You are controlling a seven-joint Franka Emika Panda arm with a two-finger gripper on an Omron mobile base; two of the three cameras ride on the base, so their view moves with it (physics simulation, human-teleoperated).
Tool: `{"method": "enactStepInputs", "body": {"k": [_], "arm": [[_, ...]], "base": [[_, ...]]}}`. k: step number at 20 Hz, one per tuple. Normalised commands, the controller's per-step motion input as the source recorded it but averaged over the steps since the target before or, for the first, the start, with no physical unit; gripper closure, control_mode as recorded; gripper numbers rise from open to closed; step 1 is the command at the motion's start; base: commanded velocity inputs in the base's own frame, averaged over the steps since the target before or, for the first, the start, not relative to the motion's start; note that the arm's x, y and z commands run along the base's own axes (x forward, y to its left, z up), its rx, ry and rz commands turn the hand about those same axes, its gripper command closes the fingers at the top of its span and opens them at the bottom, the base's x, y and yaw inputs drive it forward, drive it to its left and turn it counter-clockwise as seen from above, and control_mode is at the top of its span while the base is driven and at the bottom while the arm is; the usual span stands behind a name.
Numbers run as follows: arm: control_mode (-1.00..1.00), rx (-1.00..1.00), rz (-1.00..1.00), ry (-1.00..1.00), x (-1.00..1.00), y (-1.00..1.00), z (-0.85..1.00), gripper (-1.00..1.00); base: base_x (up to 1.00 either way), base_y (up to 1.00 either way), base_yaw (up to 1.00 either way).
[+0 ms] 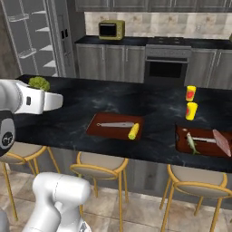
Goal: Gather the corn and broccoli from the fridge and place them on a tray on the dining counter. Then gather the steak and fish from the fridge and place them on the other tray.
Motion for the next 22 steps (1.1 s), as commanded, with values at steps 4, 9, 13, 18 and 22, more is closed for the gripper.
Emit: {"method": "enactStepInputs", "body": {"k": [4, 9, 13, 18, 22], "arm": [[1.00, 0.00, 0.00, 0.00, 0.00, 0.00, 0.00, 1.00], [1.00, 0.00, 0.00, 0.00, 0.00, 0.00, 0.00, 1.00], [1.00, 0.00, 0.00, 0.00, 0.00, 0.00, 0.00, 1.00], [1.00, 0.00, 0.00, 0.00, 0.00, 0.00, 0.00, 1.00], [1.00, 0.00, 0.00, 0.00, 0.00, 0.00, 0.00, 1.00]], "base": [[0.29, -0.19, 0.00], [0.41, -0.15, 0.00], [0.50, -0.02, 0.00], [0.36, -0.03, 0.00], [0.41, -0.09, 0.00]]}}
